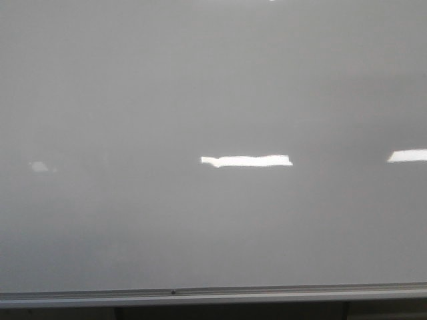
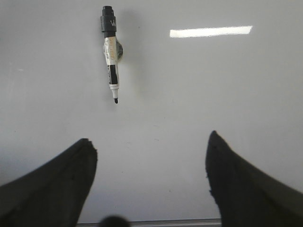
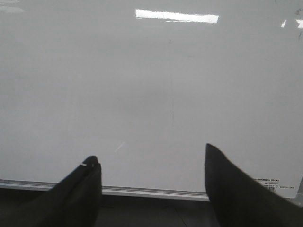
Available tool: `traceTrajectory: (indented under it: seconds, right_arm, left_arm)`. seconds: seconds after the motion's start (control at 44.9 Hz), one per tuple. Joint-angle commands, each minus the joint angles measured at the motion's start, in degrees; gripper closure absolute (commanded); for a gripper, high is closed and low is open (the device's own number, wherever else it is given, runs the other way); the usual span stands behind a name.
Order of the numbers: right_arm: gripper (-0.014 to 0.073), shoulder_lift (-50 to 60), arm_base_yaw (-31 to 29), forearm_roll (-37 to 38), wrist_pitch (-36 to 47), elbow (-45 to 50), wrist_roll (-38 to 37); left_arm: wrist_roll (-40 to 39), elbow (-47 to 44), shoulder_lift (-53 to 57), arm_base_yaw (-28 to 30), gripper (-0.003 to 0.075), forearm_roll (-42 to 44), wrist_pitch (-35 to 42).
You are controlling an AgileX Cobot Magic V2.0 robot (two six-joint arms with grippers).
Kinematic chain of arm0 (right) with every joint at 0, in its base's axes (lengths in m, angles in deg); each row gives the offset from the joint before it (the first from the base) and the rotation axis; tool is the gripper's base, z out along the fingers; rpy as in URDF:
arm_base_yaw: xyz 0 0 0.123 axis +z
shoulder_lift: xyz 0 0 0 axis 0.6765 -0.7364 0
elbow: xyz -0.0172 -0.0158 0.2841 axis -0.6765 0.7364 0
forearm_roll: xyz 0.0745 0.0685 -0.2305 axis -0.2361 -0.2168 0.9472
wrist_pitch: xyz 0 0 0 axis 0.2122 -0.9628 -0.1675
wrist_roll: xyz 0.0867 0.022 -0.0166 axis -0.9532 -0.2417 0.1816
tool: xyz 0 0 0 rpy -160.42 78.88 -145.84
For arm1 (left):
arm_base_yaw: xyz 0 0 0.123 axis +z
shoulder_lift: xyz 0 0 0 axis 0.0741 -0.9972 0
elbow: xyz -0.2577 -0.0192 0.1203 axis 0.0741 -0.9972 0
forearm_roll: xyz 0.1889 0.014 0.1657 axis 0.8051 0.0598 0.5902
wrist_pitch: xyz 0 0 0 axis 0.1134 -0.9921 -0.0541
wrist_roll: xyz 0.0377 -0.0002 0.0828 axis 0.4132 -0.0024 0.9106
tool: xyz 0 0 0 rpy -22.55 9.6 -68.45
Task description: Write number 1 on whiteboard
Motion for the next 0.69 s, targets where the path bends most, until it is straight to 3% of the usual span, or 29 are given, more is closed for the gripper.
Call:
traceTrajectory:
  seconds: [0.0,0.267,0.445,0.601,0.668]
  right_arm:
    - [0.0034,-0.8,0.2,0.7,4.6,-1.4,0.7]
    - [0.0034,-0.8,0.2,0.7,4.7,-1.4,0.7]
    - [0.0034,-0.8,0.2,0.7,4.7,-1.4,0.7]
    - [0.0034,-0.8,0.2,0.7,4.7,-1.4,0.7]
    - [0.0034,-0.8,0.2,0.7,4.7,-1.4,0.7]
  left_arm:
    - [0.2,1.8,-1.2,0.0,0.0154,1.1,4.3]
    - [-0.8,7.8,-12.4,0.0,0.0155,3.5,0.6]
    - [-2.8,14.1,-24.8,4.8,0.0155,4.4,-1.9]
    - [5.5,18.5,-33.9,11.0,0.0155,-5.1,-1.0]
    - [12.9,19.2,-36.8,13.1,0.0155,-12.2,0.5]
